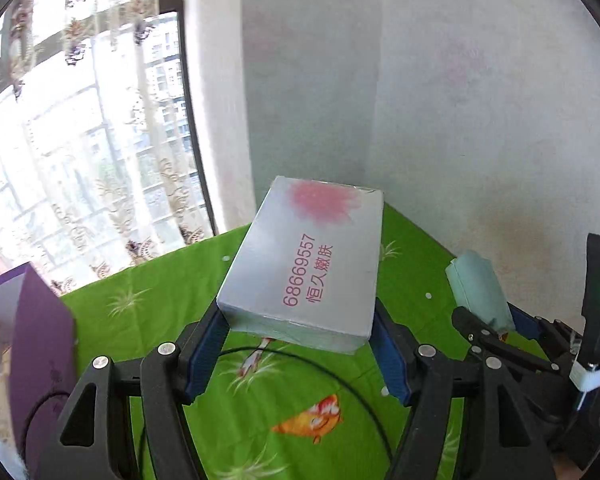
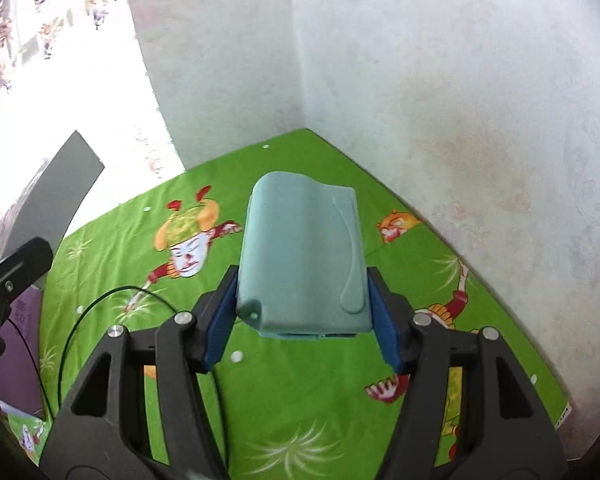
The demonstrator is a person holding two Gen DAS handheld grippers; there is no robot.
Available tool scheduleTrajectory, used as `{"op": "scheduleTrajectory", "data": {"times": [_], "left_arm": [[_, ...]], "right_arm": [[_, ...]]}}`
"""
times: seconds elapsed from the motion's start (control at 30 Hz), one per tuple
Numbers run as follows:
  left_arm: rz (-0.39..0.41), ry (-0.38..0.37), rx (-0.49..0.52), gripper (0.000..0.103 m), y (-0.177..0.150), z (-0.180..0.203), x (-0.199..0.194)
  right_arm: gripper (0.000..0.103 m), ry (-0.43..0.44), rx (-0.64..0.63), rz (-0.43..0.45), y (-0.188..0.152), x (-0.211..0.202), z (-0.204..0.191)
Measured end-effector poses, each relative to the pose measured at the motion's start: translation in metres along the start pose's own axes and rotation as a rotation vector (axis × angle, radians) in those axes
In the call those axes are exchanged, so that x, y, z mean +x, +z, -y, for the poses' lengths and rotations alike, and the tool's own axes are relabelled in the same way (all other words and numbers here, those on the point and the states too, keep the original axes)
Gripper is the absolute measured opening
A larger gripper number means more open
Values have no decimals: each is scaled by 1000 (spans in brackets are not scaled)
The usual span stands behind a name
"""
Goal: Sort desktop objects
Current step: 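Carry the white box and mint-green case into the purple box and release them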
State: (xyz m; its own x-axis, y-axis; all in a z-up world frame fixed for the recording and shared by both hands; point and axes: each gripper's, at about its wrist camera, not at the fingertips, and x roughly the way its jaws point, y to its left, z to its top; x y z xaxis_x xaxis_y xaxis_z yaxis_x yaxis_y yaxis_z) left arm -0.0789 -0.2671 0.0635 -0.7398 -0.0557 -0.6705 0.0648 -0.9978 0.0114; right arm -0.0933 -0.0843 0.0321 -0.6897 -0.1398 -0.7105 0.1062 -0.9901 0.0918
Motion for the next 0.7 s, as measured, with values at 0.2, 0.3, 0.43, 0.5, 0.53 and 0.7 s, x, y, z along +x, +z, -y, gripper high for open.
{"op": "scheduleTrajectory", "data": {"times": [0.2, 0.3, 0.43, 0.5, 0.53, 0.7], "left_arm": [[68, 143, -132, 68, -36, -66, -98], [101, 229, -193, 68, -53, -108, -143], [137, 335, -268, 68, -73, -160, -186], [155, 399, -302, 68, -82, -183, -200], [162, 418, -317, 68, -86, -194, -207], [159, 452, -373, 68, -109, -240, -227]], "right_arm": [[63, 158, -126, 28, -10, -33, -70], [63, 242, -202, 51, -15, -59, -111], [63, 359, -312, 71, -17, -87, -170], [63, 396, -367, 89, -19, -99, -200], [63, 413, -390, 94, -20, -103, -216], [63, 466, -485, 76, -28, -103, -289]]}}
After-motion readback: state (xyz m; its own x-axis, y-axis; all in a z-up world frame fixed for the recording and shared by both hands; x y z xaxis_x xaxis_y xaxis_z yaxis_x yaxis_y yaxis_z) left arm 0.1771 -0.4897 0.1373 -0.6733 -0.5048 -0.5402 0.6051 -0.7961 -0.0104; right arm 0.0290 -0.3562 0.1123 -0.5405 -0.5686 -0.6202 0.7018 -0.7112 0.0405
